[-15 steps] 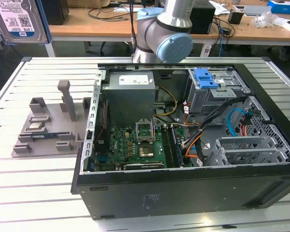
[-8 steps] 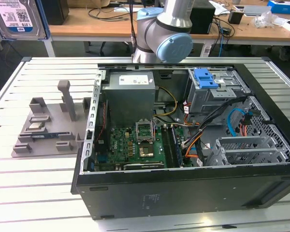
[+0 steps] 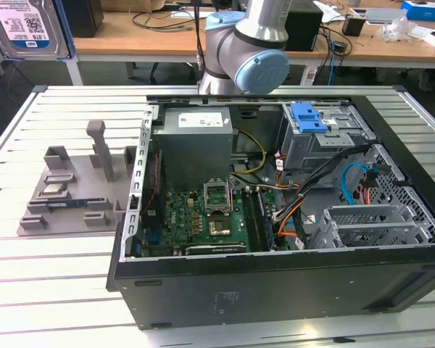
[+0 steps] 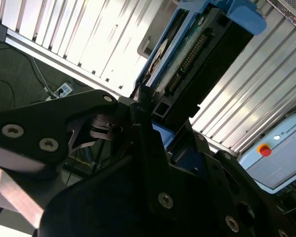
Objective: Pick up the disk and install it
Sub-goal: 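Pick up the disk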
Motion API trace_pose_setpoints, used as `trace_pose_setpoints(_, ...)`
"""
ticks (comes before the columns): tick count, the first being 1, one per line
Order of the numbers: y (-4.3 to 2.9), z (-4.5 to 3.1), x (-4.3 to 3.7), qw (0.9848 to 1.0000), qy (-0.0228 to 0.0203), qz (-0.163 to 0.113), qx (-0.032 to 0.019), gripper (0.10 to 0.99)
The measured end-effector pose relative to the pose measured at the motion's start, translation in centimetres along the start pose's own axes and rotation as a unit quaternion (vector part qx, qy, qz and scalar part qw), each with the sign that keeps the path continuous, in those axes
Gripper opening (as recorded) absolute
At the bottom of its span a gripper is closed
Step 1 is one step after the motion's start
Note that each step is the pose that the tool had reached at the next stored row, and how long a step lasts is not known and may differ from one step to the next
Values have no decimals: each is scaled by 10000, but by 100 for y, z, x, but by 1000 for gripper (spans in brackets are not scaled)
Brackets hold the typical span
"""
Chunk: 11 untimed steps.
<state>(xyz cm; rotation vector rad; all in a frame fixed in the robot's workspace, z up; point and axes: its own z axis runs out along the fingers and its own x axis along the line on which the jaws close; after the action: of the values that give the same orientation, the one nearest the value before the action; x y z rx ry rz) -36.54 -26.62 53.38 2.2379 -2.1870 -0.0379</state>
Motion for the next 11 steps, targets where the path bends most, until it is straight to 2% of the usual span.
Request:
trace_pose_setpoints(2, -27, -1, 1, 10000, 0, 0, 0, 369)
trace_pose_setpoints(11, -504, -13, 11, 10000, 0, 0, -2, 369)
